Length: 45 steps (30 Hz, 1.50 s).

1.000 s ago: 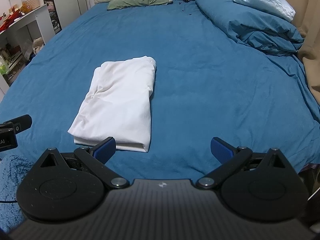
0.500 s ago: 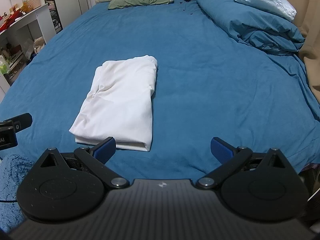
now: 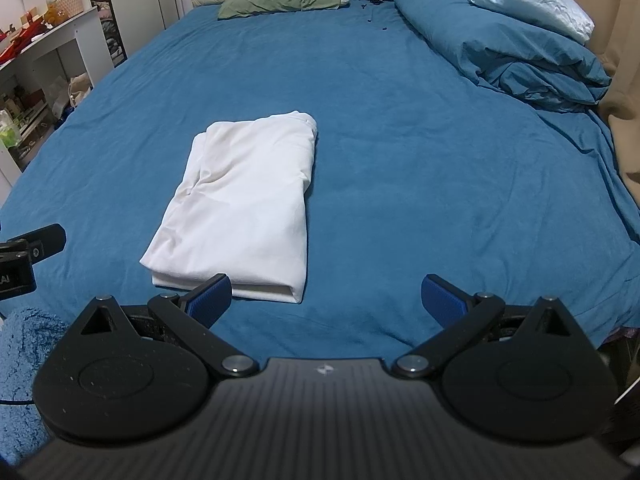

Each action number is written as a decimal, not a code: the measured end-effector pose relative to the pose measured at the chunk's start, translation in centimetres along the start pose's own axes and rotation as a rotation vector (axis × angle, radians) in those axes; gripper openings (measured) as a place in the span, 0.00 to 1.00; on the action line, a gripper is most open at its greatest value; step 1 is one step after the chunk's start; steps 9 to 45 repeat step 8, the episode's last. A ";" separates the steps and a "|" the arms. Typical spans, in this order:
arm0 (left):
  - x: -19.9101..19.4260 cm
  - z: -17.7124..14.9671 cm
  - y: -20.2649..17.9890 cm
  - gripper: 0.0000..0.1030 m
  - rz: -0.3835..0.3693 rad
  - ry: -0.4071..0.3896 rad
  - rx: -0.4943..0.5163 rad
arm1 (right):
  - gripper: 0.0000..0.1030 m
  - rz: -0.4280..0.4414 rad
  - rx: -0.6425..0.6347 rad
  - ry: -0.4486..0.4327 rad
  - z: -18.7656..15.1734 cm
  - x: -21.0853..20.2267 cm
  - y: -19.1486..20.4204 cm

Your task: Fold small clothes

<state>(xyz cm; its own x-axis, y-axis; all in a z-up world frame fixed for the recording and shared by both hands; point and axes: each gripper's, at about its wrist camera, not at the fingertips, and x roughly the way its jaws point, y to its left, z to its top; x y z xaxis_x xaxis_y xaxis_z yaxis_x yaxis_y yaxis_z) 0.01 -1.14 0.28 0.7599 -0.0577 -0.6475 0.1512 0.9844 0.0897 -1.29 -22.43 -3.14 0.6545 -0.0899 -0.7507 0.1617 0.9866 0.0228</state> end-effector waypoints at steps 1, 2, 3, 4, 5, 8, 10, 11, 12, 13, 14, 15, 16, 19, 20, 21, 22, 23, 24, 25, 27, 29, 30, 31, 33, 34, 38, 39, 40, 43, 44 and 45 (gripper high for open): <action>0.0 0.0 0.0 1.00 0.003 -0.003 -0.002 | 1.00 0.001 0.000 -0.001 0.0 0.0 -0.1; 0.0 0.0 0.0 1.00 0.007 -0.006 -0.002 | 1.00 0.001 0.001 -0.001 0.0 0.0 -0.1; 0.0 0.0 0.1 1.00 0.006 -0.008 -0.002 | 1.00 0.001 0.000 -0.001 0.0 0.0 -0.1; 0.0 0.0 0.1 1.00 0.006 -0.009 -0.003 | 1.00 0.001 0.000 -0.001 0.0 0.0 -0.1; 0.0 0.0 0.2 1.00 0.006 -0.011 -0.004 | 1.00 0.002 0.000 -0.001 0.0 0.0 -0.1; 0.1 0.1 0.4 1.00 0.007 -0.008 -0.011 | 1.00 0.002 0.000 0.000 0.0 0.1 -0.1; 0.1 0.1 0.4 1.00 0.007 -0.008 -0.011 | 1.00 0.002 0.000 0.000 0.0 0.1 -0.1; 0.1 0.1 0.4 1.00 0.007 -0.008 -0.011 | 1.00 0.002 0.000 0.000 0.0 0.1 -0.1; 0.1 0.1 0.4 1.00 0.007 -0.008 -0.011 | 1.00 0.002 0.000 0.000 0.0 0.1 -0.1; 0.1 0.1 0.4 1.00 0.007 -0.008 -0.011 | 1.00 0.002 0.000 0.000 0.0 0.1 -0.1; 0.1 0.1 0.4 1.00 0.007 -0.008 -0.011 | 1.00 0.002 0.000 0.000 0.0 0.1 -0.1; 0.1 0.1 0.4 1.00 0.007 -0.008 -0.011 | 1.00 0.002 0.000 0.000 0.0 0.1 -0.1; 0.1 0.1 0.4 1.00 0.007 -0.008 -0.011 | 1.00 0.002 0.000 0.000 0.0 0.1 -0.1; 0.1 0.1 0.4 1.00 0.007 -0.008 -0.011 | 1.00 0.002 0.000 0.000 0.0 0.1 -0.1; 0.1 0.1 0.4 1.00 0.007 -0.008 -0.011 | 1.00 0.002 0.000 0.000 0.0 0.1 -0.1; 0.1 0.1 0.4 1.00 0.007 -0.008 -0.011 | 1.00 0.002 0.000 0.000 0.0 0.1 -0.1; 0.1 0.1 0.4 1.00 0.007 -0.008 -0.011 | 1.00 0.002 0.000 0.000 0.0 0.1 -0.1; 0.1 0.1 0.4 1.00 0.007 -0.008 -0.011 | 1.00 0.002 0.000 0.000 0.0 0.1 -0.1; 0.1 0.1 0.4 1.00 0.007 -0.008 -0.011 | 1.00 0.002 0.000 0.000 0.0 0.1 -0.1; 0.1 0.1 0.4 1.00 0.007 -0.008 -0.011 | 1.00 0.002 0.000 0.000 0.0 0.1 -0.1; 0.1 0.1 0.4 1.00 0.007 -0.008 -0.011 | 1.00 0.002 0.000 0.000 0.0 0.1 -0.1; 0.1 0.1 0.4 1.00 0.007 -0.008 -0.011 | 1.00 0.002 0.000 0.000 0.0 0.1 -0.1; 0.1 0.1 0.4 1.00 0.007 -0.008 -0.011 | 1.00 0.002 0.000 0.000 0.0 0.1 -0.1; 0.1 0.1 0.4 1.00 0.007 -0.008 -0.011 | 1.00 0.002 0.000 0.000 0.0 0.1 -0.1; 0.1 0.1 0.4 1.00 0.007 -0.008 -0.011 | 1.00 0.002 0.000 0.000 0.0 0.1 -0.1; 0.1 0.1 0.4 1.00 0.007 -0.008 -0.011 | 1.00 0.002 0.000 0.000 0.0 0.1 -0.1; 0.1 0.1 0.4 1.00 0.007 -0.008 -0.011 | 1.00 0.002 0.000 0.000 0.0 0.1 -0.1; 0.1 0.1 0.4 1.00 0.007 -0.008 -0.011 | 1.00 0.002 0.000 0.000 0.0 0.1 -0.1; 0.1 0.1 0.4 1.00 0.007 -0.008 -0.011 | 1.00 0.002 0.000 0.000 0.0 0.1 -0.1; 0.1 0.1 0.4 1.00 0.007 -0.008 -0.011 | 1.00 0.002 0.000 0.000 0.0 0.1 -0.1; 0.1 0.1 0.4 1.00 0.007 -0.008 -0.011 | 1.00 0.002 0.000 0.000 0.0 0.1 -0.1; 0.1 0.1 0.4 1.00 0.007 -0.008 -0.011 | 1.00 0.002 0.000 0.000 0.0 0.1 -0.1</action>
